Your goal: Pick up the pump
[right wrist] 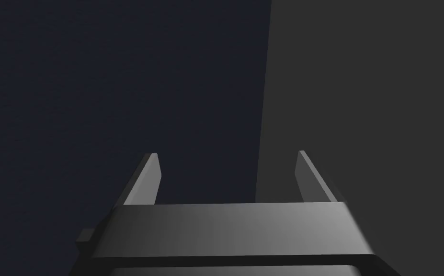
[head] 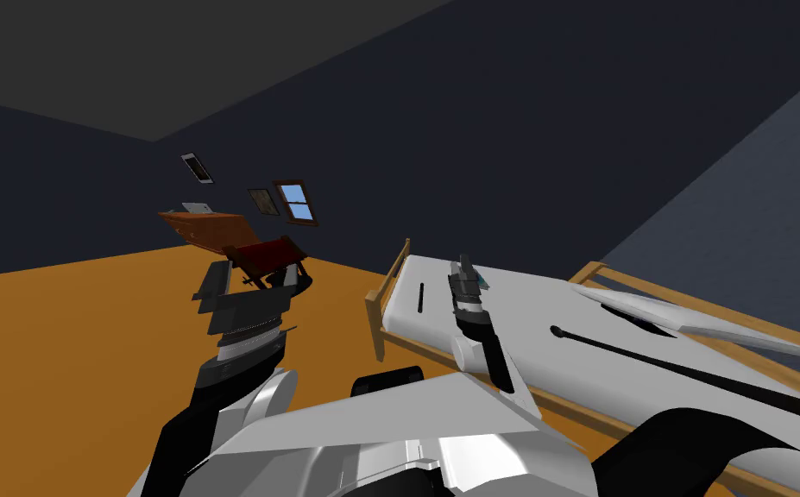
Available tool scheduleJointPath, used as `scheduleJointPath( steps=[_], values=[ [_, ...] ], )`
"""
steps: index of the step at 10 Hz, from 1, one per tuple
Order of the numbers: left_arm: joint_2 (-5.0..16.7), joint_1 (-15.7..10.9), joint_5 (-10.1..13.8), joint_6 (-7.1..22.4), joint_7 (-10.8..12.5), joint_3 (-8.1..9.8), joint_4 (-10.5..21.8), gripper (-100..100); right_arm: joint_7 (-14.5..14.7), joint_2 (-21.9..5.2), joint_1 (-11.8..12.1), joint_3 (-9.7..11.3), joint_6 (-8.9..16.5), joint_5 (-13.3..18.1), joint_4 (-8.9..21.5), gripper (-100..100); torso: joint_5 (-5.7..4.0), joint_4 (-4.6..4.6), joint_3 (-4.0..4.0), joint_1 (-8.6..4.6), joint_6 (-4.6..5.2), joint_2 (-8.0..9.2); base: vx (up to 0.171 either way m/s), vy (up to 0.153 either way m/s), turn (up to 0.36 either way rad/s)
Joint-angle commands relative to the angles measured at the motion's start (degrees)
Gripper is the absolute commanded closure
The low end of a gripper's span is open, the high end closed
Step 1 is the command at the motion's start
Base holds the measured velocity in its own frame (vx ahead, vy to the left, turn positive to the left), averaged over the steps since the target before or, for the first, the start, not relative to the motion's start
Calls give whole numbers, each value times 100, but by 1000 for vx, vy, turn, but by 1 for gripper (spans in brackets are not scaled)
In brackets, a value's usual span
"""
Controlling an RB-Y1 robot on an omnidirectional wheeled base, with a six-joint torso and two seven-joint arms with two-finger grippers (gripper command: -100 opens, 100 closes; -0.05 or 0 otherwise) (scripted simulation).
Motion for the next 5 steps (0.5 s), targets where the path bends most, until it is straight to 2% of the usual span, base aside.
scheduleJointPath(
  steps=[1, 3, 5],
  values=[
    [0, 0, 0, 0, 0, 0, 0, 0, 13, -240, 10, 21, -3, 95, 46, -100, 0, 0, 0, 0, 0, 0, 2, -5, 91],
    [0, 0, 0, 0, 0, 0, 0, 0, 46, -577, 31, 71, -11, 317, 151, -100, -1, 0, 0, -6, -2, 0, -3, -18, 146],
    [0, -1, 0, 0, 0, 0, 0, 0, 102, -922, 59, 143, -28, 648, 301, -100, -3, 0, 0, -15, -3, 1, -4, -36, 233]
  ],
)
